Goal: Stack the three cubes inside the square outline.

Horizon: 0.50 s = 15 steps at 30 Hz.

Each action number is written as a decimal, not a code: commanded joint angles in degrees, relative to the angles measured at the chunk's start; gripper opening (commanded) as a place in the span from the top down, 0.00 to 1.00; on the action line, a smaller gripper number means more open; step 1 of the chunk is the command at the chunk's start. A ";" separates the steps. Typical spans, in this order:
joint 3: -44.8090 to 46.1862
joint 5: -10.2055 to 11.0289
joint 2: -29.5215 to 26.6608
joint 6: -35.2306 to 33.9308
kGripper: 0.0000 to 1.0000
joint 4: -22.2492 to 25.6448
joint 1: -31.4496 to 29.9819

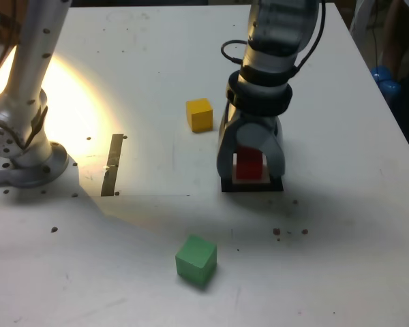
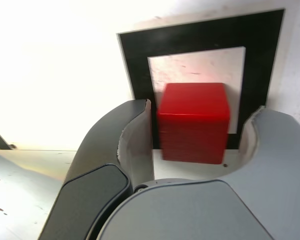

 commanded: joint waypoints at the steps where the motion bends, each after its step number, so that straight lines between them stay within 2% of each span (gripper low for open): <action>1: 0.85 1.47 -3.28 -1.09 0.00 1.17 0.33; 6: 3.23 4.16 -8.55 -2.85 0.00 3.89 2.02; 15: 8.42 5.78 -14.03 -1.59 0.01 5.21 8.43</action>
